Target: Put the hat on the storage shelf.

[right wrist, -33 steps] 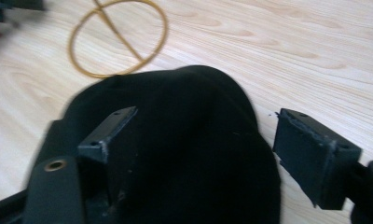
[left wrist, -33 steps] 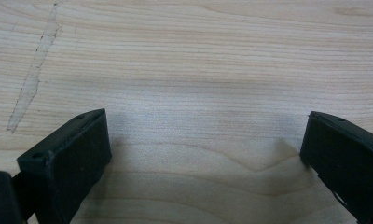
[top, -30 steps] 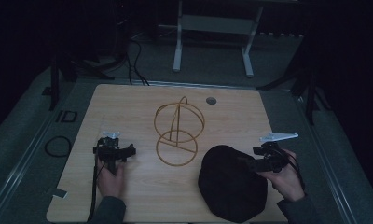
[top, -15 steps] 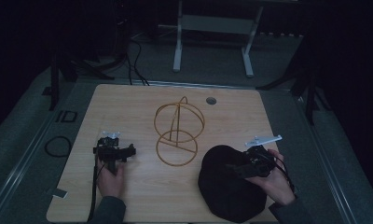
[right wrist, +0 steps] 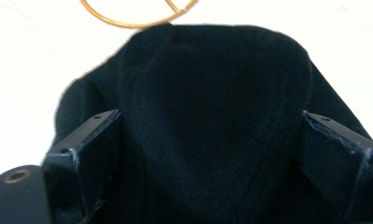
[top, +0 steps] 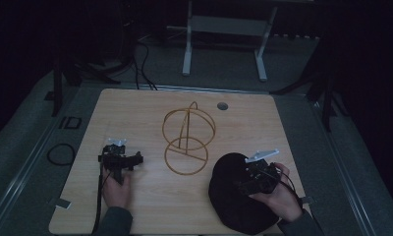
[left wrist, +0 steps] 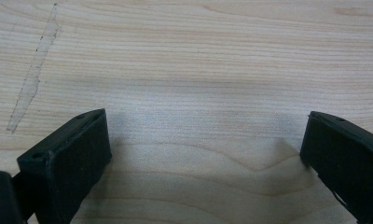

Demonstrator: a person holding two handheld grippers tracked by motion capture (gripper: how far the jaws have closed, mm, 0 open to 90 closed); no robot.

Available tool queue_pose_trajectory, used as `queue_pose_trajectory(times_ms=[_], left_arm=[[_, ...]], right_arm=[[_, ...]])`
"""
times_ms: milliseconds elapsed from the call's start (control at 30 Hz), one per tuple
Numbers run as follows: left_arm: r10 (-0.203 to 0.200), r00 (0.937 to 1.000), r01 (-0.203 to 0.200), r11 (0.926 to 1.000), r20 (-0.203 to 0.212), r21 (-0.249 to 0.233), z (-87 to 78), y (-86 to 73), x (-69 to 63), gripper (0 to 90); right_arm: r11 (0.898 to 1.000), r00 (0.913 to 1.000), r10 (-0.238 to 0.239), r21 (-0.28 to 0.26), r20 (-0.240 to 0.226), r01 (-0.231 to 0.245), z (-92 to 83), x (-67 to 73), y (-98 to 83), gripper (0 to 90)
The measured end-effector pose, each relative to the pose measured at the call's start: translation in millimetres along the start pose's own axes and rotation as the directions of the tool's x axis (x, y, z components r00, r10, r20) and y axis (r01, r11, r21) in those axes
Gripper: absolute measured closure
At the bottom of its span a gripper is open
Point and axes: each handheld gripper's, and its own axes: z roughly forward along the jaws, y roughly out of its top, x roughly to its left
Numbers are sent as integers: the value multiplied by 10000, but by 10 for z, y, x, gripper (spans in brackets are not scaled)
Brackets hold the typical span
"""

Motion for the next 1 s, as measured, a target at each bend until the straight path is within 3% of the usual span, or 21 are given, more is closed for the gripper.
queue_pose_trajectory(times_ms=[200,300,400,433,467,500,533,567,667,800,1000], left_arm=[[-1,10000,1,10000,-1,-2,0,0,0,12],[0,10000,0,10000,-2,-1,0,0,0,12],[-2,10000,2,10000,-1,0,0,0,0,12],[2,10000,-2,10000,-2,-3,0,0,-2,12],[26,10000,-26,10000,17,2,0,0,-6,12],[26,10000,-26,10000,17,2,0,0,-6,12],[25,10000,-25,10000,18,-2,0,0,-6,12],[25,10000,-25,10000,18,-2,0,0,-6,12],[25,10000,-25,10000,17,-2,0,0,-6,12],[25,10000,-25,10000,18,0,0,0,-6,12],[26,10000,-26,10000,17,0,0,1,-6,12]], right_arm=[[9987,9999,-69,514,131,62,77,-28,-16,93],[9978,10000,20,658,-16,-18,97,-51,-25,145],[9947,9998,212,1011,-55,-205,135,-103,-52,361],[9947,9998,212,1011,-55,-205,135,-103,-52,361],[9942,9998,197,1054,-39,-192,139,-126,-61,502],[9942,9998,197,1054,-39,-192,139,-126,-61,502],[9933,9996,227,1134,-147,-209,147,-158,-73,589],[9933,9996,227,1134,-147,-209,147,-158,-73,589],[9918,9986,217,1271,-491,-154,178,-193,-80,750],[9906,9979,48,1368,-652,42,182,-192,-59,844],[9901,9968,-340,1338,-725,435,103,-210,10,857]])
